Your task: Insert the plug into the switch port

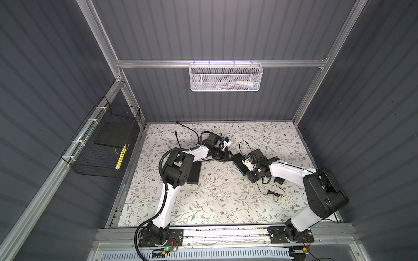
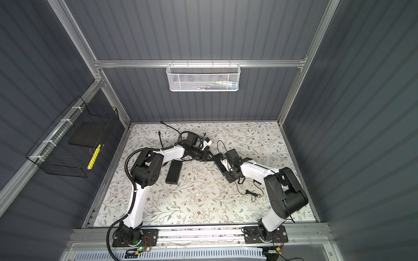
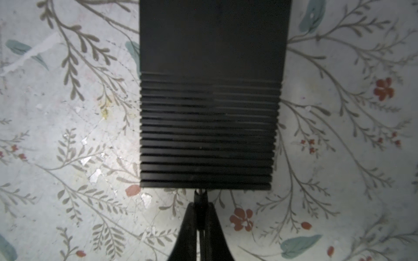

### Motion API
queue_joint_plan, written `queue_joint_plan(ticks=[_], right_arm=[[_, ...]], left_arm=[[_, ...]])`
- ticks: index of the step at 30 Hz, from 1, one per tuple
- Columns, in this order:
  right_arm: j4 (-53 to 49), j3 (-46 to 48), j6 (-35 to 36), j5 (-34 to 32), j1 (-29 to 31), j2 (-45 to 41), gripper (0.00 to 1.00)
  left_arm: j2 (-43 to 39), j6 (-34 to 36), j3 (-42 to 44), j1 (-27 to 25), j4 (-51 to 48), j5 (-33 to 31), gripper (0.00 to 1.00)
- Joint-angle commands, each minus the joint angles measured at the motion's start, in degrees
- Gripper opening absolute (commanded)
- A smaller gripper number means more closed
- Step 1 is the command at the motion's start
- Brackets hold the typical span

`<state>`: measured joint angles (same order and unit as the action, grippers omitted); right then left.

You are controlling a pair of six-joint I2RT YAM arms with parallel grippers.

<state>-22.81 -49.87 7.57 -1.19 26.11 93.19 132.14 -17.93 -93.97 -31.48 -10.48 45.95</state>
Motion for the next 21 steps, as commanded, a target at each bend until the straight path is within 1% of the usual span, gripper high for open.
queue_joint_plan(ticks=[1,6,11,21], right_arm=[[0.2,-0.8,0.0,1.1,-0.3,1.0,0.0],[0.2,-0.8,-0.2,1.6,-0.3,0.3,0.0],[0.2,-0.8,-0.3,1.6,-0.3,-0.9,0.0],[-0.1,-1.7,-0.5,1.7,-0.4,-1.7,0.0]], left_arm=[[0.4,2.3,-1.9,-0.1,-2.7,-1.3,0.48],[-1.1,3.5,-3.1,0.3,-4.3,-3.1,0.48],[0.4,4.4,-6.3,0.4,-6.0,-4.8,0.5],[3.2,5.2,-10.1,0.2,-7.4,-4.4,0.53]])
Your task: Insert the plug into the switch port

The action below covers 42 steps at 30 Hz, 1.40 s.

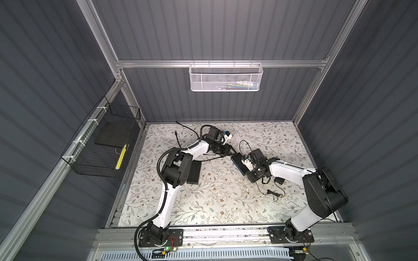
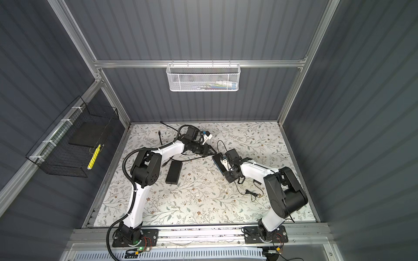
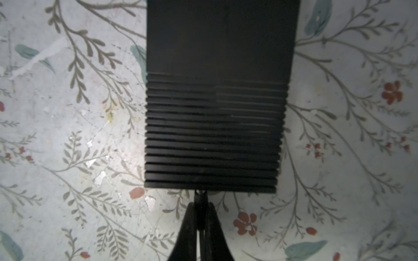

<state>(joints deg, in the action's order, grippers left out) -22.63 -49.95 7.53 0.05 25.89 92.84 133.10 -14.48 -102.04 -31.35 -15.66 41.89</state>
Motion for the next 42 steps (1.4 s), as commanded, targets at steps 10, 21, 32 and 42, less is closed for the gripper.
queue_joint_plan(ticks=[10,21,32,42], right_arm=[[-0.1,-2.0,-1.0,1.2,-0.2,-0.3,0.0],[-0.2,-2.6,-1.0,0.9,-0.2,0.8,0.0],[0.0,-3.5,-1.1,0.8,-0.2,2.2,0.0],[0.0,-5.5,-0.8,-0.1,-0.4,1.8,0.0]], left_arm=[[6.3,2.2,-5.0,-0.5,-3.2,0.0,0.54],[7.6,2.5,-6.3,-1.2,-3.2,1.3,0.54],[7.2,3.0,-4.7,-2.1,-2.7,2.6,0.54],[6.3,2.2,-0.8,-3.1,-0.7,3.8,0.54]])
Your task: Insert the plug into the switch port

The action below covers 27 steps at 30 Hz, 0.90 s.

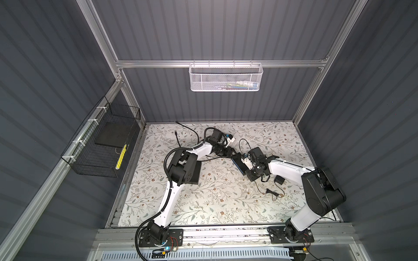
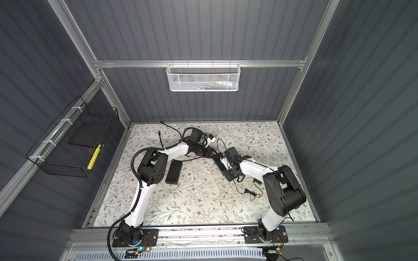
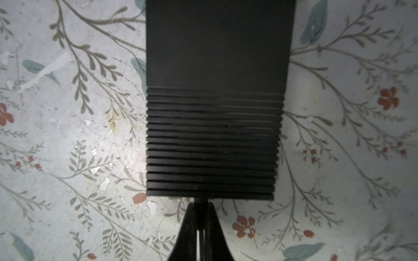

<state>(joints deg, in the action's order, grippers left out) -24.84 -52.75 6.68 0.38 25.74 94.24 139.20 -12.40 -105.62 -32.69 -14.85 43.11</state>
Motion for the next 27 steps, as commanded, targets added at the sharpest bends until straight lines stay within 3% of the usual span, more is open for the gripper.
queue_joint_plan(ticks=[1,27], right_arm=[[2.3,-2.8,0.2,-0.4,-0.3,0.6,0.0],[4.4,-9.7,2.6,2.7,-0.2,4.0,0.0]], left_arm=[[0.1,0.0,3.4,-1.9,-1.1,2.8,0.54],[-0.6,-3.9,11.1,-6.1,5.0,5.1,0.51]])
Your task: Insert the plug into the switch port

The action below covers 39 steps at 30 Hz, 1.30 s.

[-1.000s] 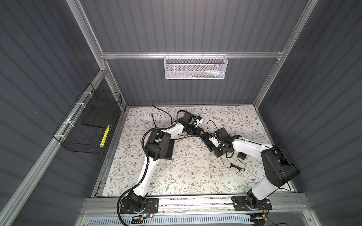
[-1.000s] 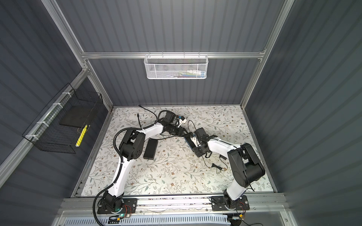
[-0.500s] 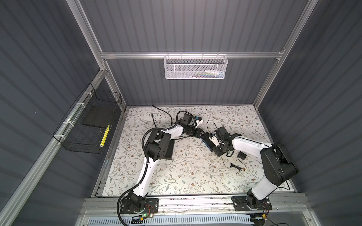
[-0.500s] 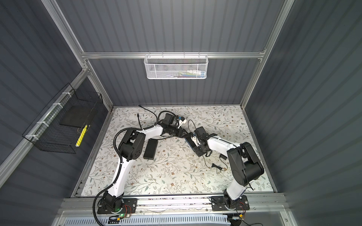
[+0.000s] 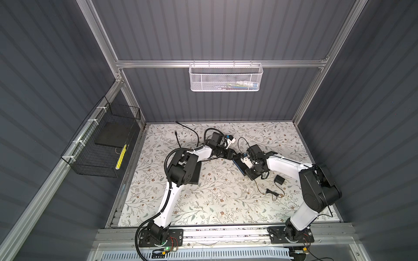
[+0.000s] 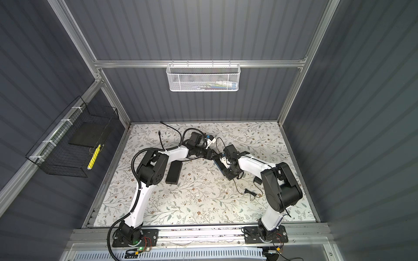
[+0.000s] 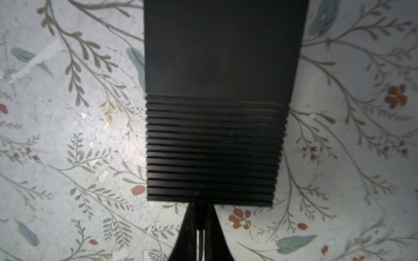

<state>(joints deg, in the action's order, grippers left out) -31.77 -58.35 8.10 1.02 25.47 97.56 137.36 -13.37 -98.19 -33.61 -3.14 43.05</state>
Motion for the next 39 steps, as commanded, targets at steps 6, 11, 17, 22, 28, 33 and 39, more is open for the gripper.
queue_joint_plan(ticks=[6,11,17,22,28,33,39], right_arm=[[11.8,-5.9,1.3,2.1,0.1,1.8,0.0],[12.9,-6.8,0.7,1.5,0.1,2.6,0.0],[13.3,-9.1,-1.0,-0.5,0.1,3.6,0.0],[17.6,-8.4,-3.1,-1.0,0.1,2.5,0.0],[22.1,-6.6,-3.4,1.5,0.1,1.5,0.0],[23.9,-6.8,-3.2,1.7,0.0,2.2,0.0],[24.6,-8.6,-2.8,2.2,0.1,3.1,0.0]], left_arm=[[1.3,-3.2,4.5,-5.7,-6.5,5.4,0.51],[1.1,-3.9,5.5,-5.8,-5.7,5.5,0.51],[0.6,-5.2,7.4,-5.8,-3.7,5.6,0.51],[0.4,-6.1,8.8,-6.0,-2.3,5.7,0.51],[0.3,-6.7,9.8,-6.3,-1.1,6.0,0.51],[0.3,-7.3,10.3,-6.6,-0.3,6.2,0.51],[-0.3,-7.6,11.6,-6.8,0.2,6.1,0.51]])
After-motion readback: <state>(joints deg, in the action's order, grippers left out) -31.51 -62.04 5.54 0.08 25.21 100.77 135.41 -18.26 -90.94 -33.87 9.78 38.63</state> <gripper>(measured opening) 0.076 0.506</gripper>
